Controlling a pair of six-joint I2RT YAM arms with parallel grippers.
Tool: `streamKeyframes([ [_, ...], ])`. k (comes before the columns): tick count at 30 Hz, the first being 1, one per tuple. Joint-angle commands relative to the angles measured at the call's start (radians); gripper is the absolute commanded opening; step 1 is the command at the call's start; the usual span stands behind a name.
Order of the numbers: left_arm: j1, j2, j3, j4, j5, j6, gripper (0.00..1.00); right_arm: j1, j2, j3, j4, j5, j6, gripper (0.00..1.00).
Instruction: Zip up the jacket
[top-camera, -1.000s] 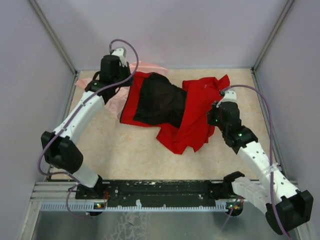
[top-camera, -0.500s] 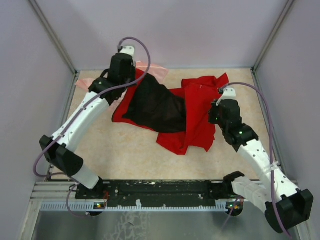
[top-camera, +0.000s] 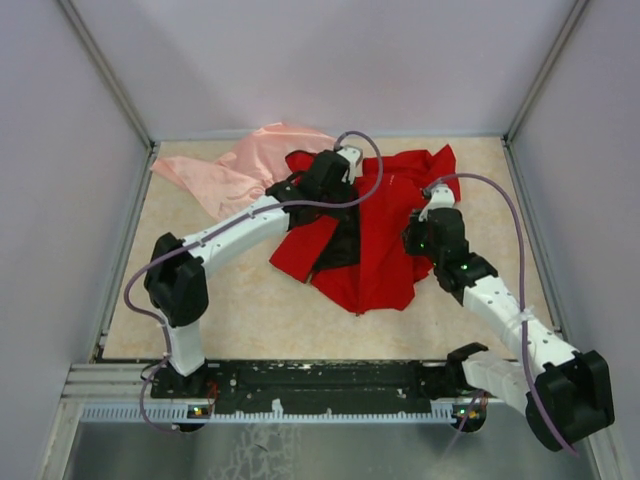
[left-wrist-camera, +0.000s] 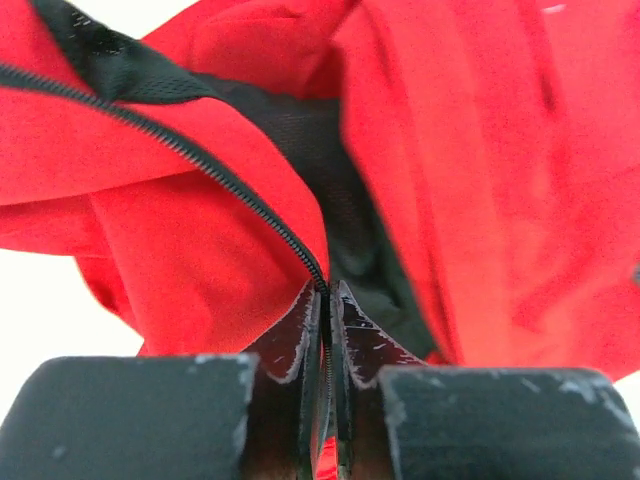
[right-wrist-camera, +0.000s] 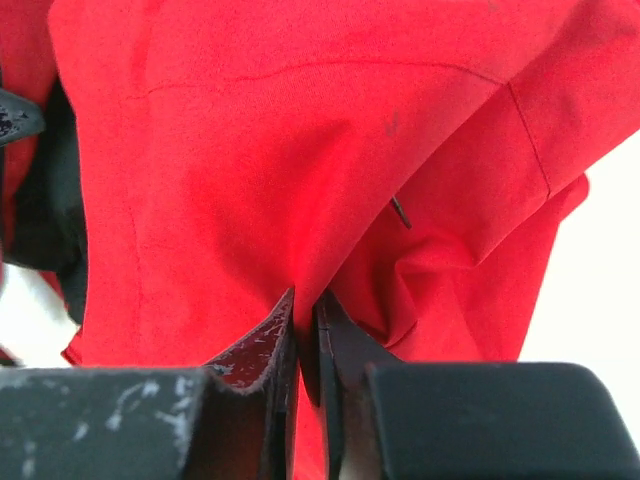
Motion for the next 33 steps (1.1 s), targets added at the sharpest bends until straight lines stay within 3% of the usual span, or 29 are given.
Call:
streamKeyframes([
  [1, -0.034, -0.094, -0.056, 0.116, 0.121, -0.082, 0.14, -0.002, -0.061, -0.035, 0.101, -0.072, 0.036, 0.15],
  [10, -0.046, -0.446, -0.466, 0.281, 0.171, -0.164, 0.43, 0.116, -0.284, -0.108, 0.007, -0.031, 0.043, 0.36],
  [18, -0.039, -0.732, -0.814, 0.335, 0.016, -0.205, 0.70, 0.140, -0.494, -0.227, -0.042, -0.092, 0.136, 0.46],
  [26, 0.014, -0.767, -0.955, 0.363, 0.004, -0.229, 0.85, 0.200, -0.526, -0.226, -0.102, -0.096, 0.165, 0.59],
  [33, 0.223, -0.661, -0.987, 0.493, 0.224, -0.237, 0.89, 0.207, -0.365, -0.209, -0.063, -0.071, 0.120, 0.66],
])
